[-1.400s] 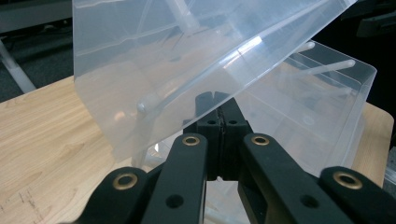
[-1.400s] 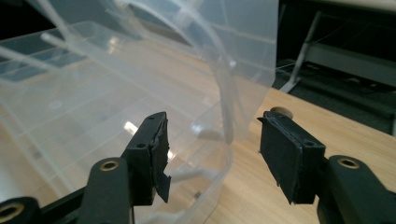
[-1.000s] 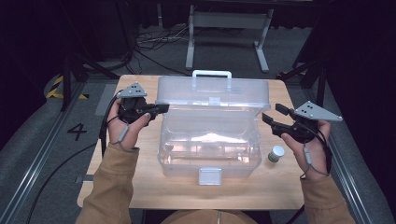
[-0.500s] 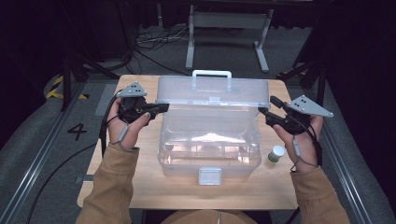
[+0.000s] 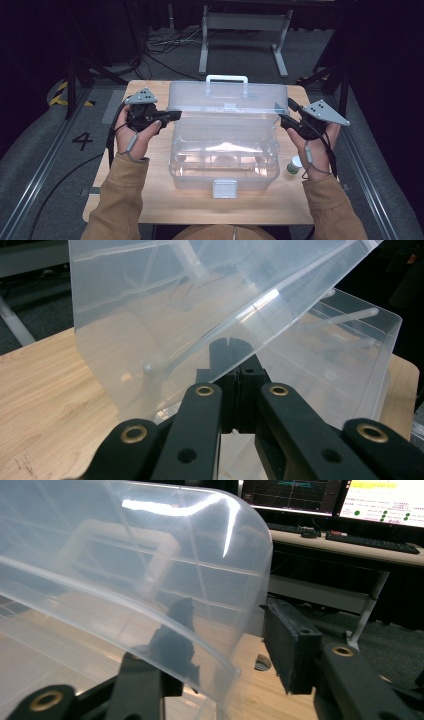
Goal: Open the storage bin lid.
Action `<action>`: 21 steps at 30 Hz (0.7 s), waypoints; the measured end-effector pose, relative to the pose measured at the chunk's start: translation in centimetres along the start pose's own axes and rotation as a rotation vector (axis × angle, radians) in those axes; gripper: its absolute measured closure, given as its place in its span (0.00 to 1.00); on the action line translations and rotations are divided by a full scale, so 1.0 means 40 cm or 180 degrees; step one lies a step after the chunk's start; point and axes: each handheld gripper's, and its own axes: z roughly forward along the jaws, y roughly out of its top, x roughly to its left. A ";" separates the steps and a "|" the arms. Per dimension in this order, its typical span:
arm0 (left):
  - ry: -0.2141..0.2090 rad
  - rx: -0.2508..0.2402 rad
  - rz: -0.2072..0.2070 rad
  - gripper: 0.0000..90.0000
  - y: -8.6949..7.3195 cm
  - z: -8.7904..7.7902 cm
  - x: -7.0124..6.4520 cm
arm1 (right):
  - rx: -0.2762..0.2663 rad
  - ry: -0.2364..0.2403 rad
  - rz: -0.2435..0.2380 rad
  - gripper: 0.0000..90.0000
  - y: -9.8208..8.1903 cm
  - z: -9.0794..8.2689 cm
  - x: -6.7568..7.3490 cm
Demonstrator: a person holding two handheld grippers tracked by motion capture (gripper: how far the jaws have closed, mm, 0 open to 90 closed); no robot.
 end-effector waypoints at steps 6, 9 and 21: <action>-0.0022 0.0036 -0.0004 0.99 -0.002 0.002 -0.002 | 0.0056 -0.0093 0.0009 0.74 0.001 0.002 0.001; -0.0037 0.0036 -0.0014 0.97 -0.003 -0.008 -0.004 | 0.0106 -0.0122 0.0062 0.77 0.003 0.002 0.000; -0.0045 0.0209 0.0056 0.91 -0.038 -0.065 -0.029 | 0.0124 -0.0241 0.0314 0.84 0.004 0.009 0.002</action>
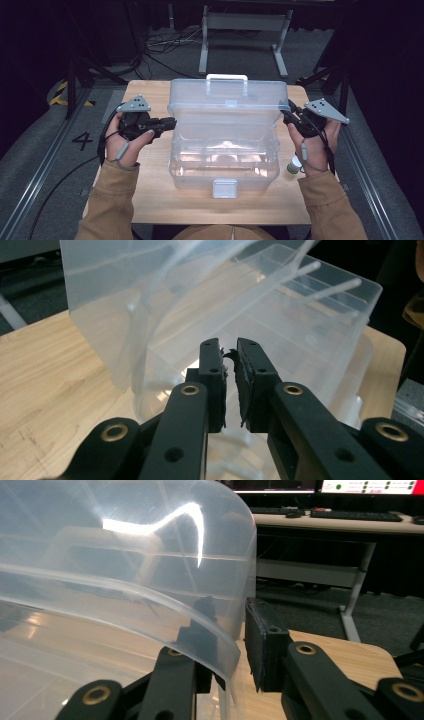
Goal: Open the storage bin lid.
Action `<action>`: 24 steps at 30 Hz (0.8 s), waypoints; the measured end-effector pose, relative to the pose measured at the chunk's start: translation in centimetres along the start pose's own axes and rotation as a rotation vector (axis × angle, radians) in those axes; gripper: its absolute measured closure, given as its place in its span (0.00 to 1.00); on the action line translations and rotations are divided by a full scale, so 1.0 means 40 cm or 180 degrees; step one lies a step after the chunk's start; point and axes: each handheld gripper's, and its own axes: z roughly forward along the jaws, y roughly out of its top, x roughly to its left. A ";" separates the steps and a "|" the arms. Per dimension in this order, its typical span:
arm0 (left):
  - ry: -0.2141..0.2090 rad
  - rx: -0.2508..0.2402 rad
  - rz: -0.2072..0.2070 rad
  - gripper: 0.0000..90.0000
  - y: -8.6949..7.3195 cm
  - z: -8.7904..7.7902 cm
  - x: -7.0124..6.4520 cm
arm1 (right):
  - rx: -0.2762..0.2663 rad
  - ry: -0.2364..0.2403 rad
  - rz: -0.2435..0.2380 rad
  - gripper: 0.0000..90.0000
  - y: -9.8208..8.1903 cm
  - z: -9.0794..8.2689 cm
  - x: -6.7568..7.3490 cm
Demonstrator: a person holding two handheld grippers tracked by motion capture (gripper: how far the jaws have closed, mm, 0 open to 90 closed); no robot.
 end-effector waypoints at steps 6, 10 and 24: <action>-0.0047 0.0126 0.0061 0.88 -0.024 -0.034 -0.016 | 0.0055 -0.0068 0.0002 0.86 0.008 0.008 0.003; -0.0180 0.0299 0.0081 0.84 -0.047 -0.039 -0.029 | 0.0109 -0.0077 0.0051 0.86 0.013 0.011 0.003; -0.0529 0.0788 0.0334 0.83 -0.078 -0.003 -0.108 | 0.0179 -0.0025 0.0052 0.86 0.020 0.017 -0.006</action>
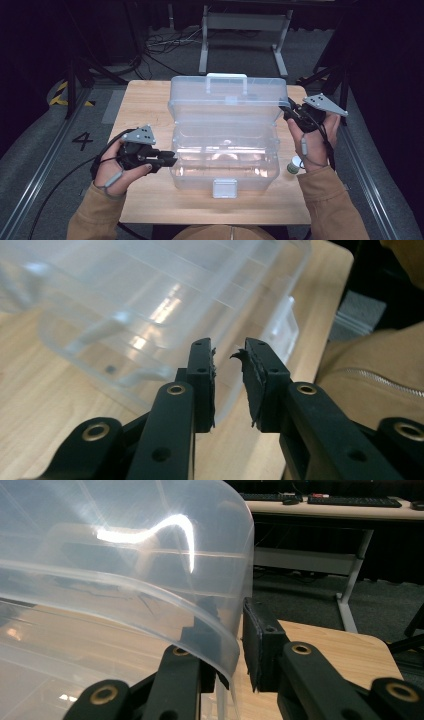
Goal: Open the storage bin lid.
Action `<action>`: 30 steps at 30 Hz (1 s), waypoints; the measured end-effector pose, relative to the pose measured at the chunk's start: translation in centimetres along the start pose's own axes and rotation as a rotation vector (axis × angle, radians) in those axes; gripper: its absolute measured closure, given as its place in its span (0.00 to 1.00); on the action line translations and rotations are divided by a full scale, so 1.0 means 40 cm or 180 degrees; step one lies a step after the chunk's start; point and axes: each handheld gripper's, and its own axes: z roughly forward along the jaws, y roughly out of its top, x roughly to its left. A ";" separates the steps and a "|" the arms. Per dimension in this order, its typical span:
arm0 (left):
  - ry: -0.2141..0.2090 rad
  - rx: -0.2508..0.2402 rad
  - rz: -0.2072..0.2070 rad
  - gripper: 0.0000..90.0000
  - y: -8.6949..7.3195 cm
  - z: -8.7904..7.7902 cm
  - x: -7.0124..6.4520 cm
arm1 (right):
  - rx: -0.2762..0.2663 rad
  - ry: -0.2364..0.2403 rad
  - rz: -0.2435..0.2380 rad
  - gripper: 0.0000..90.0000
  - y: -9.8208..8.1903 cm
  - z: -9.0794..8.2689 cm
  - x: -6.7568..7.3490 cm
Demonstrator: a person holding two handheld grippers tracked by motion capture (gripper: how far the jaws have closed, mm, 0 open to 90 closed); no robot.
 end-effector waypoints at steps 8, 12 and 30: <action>-0.0083 0.0301 0.0085 0.80 -0.003 0.074 -0.011 | 0.0006 0.0018 0.0001 0.86 0.002 0.002 -0.002; -0.0095 0.0427 0.0108 0.80 -0.003 0.110 -0.015 | -0.0013 0.0014 -0.0003 0.86 0.002 0.004 -0.002; -0.0192 0.0655 0.0034 0.81 -0.027 0.196 -0.002 | -0.0105 -0.0029 -0.0070 0.83 0.011 0.012 0.002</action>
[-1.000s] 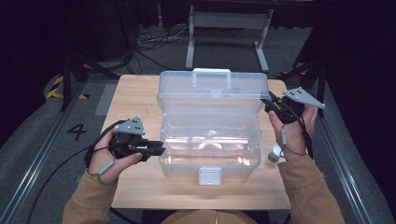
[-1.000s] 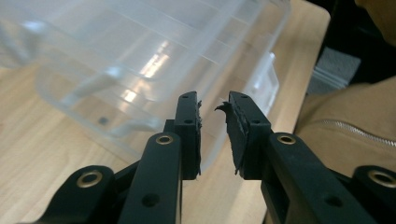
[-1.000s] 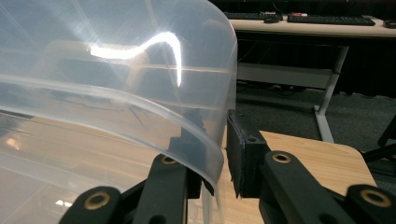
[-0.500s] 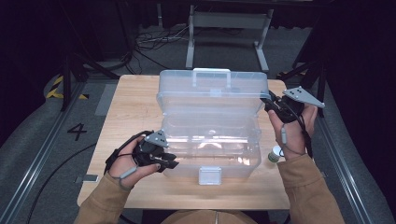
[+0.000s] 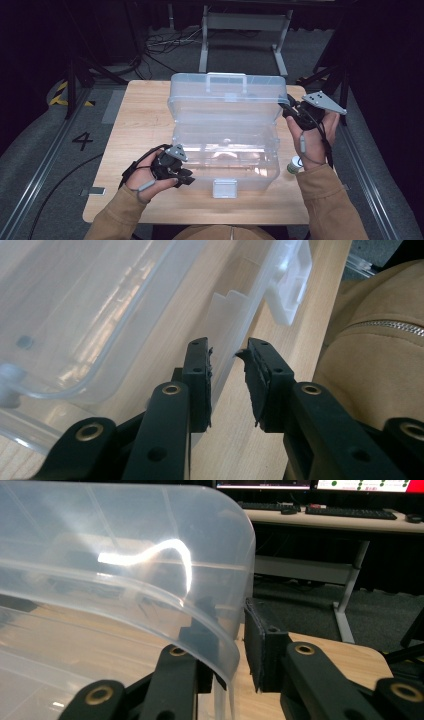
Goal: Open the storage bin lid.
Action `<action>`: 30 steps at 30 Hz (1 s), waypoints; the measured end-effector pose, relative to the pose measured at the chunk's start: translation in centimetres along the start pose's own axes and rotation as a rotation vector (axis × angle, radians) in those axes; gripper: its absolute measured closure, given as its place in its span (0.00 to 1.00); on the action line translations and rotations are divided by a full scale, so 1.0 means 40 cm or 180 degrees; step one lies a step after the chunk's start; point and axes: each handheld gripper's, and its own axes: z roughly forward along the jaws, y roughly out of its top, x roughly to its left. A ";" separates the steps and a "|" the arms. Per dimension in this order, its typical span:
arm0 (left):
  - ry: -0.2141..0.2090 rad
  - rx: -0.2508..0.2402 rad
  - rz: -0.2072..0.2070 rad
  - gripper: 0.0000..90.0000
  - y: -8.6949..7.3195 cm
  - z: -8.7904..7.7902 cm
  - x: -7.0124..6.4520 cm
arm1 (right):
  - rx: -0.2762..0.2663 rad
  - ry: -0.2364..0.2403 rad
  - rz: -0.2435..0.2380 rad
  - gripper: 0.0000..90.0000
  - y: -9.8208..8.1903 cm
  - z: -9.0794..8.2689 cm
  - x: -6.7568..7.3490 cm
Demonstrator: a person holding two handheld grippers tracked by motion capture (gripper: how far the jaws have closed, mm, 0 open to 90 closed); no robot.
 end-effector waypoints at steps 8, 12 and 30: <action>-0.0003 0.0026 -0.0015 0.80 -0.009 0.018 0.007 | -0.0079 -0.0068 -0.0016 0.83 0.003 0.013 0.004; 0.0042 0.0120 -0.0040 0.81 -0.015 0.034 0.011 | -0.0085 -0.0120 0.0016 0.84 0.007 0.023 0.006; 0.0048 -0.0017 0.0010 0.81 -0.031 0.051 0.013 | 0.0020 -0.0202 0.0095 0.88 0.025 0.072 -0.007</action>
